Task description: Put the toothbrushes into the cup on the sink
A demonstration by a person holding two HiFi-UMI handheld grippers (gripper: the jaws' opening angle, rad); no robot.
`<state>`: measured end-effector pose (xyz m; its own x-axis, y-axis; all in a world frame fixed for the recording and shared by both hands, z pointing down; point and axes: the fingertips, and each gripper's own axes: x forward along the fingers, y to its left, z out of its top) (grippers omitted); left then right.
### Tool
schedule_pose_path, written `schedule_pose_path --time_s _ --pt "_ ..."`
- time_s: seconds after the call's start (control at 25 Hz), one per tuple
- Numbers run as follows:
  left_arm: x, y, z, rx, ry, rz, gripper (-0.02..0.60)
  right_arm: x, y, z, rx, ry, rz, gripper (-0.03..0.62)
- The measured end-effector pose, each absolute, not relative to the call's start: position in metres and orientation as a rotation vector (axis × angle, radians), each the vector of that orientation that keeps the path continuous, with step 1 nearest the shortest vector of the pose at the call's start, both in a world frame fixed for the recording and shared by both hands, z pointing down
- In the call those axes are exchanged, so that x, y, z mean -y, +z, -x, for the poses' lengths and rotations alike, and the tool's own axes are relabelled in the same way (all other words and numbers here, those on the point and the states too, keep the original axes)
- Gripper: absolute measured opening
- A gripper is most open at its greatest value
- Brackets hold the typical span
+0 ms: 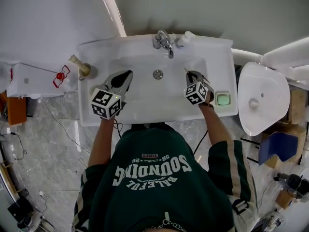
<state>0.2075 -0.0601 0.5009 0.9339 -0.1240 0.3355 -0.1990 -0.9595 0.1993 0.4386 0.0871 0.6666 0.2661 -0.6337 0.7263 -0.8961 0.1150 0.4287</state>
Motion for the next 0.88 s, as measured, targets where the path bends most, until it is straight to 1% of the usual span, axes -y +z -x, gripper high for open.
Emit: schedule_pose_path --time_s 0.28,0.64,0.88 --pt "0.082 0.494 -0.166 0.366 0.439 -2.844 0.052 -0.025 0.647 -0.373 1.635 0.329 -1.606 0.017" --pt "0.110 0.493 -0.093 0.573 0.402 -2.797 0.052 0.045 0.621 -0.275 1.872 0.264 -1.527 0.017" --pt "0.119 0.497 -0.046 0.699 0.377 -2.748 0.052 0.082 0.604 -0.226 1.975 0.201 -1.447 0.017"
